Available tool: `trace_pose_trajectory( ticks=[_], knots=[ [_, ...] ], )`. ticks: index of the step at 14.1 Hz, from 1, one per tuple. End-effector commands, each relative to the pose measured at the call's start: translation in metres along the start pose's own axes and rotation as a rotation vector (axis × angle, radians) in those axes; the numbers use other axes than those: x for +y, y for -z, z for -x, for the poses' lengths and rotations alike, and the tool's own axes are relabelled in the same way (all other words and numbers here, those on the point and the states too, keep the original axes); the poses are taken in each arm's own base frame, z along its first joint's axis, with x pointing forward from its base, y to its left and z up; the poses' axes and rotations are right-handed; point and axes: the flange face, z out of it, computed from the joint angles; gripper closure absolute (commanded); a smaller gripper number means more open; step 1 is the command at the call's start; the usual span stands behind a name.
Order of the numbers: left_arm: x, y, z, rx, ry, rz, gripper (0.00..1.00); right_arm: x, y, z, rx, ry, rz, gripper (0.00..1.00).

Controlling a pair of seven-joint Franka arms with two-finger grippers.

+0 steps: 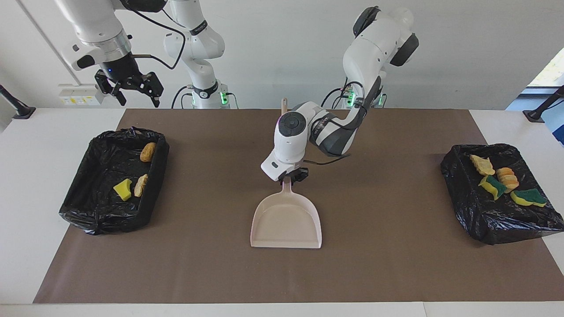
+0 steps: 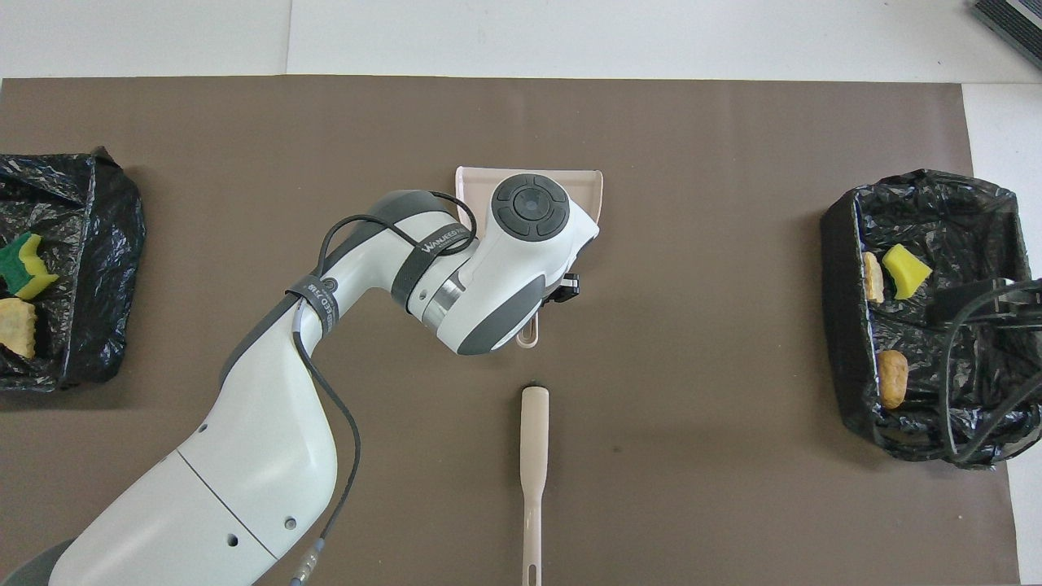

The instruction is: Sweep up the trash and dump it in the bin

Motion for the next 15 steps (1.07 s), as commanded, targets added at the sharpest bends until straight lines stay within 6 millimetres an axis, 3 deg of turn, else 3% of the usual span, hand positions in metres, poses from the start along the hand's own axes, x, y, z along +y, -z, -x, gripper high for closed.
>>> trace_pose_trajectory(
  ticks=[1,3,6,8,15],
  knots=[
    [-0.028,0.041,-0.002,0.068,0.011,-0.012,0.00,0.001,0.003,0.002,0.003,0.019,-0.005,0.00],
    [-0.059,0.080,0.003,0.111,-0.001,-0.041,0.00,0.005,0.005,-0.003,0.040,0.011,-0.004,0.00],
    [-0.136,0.103,0.008,0.119,0.080,-0.144,0.00,0.001,0.006,-0.002,0.037,0.013,-0.005,0.00],
    [-0.171,0.121,0.008,0.124,0.032,-0.165,0.00,0.001,0.006,-0.002,0.037,0.013,-0.005,0.00],
    [-0.322,0.207,0.012,0.141,-0.033,-0.014,0.00,0.001,0.006,-0.002,0.035,0.013,-0.005,0.00]
  ],
)
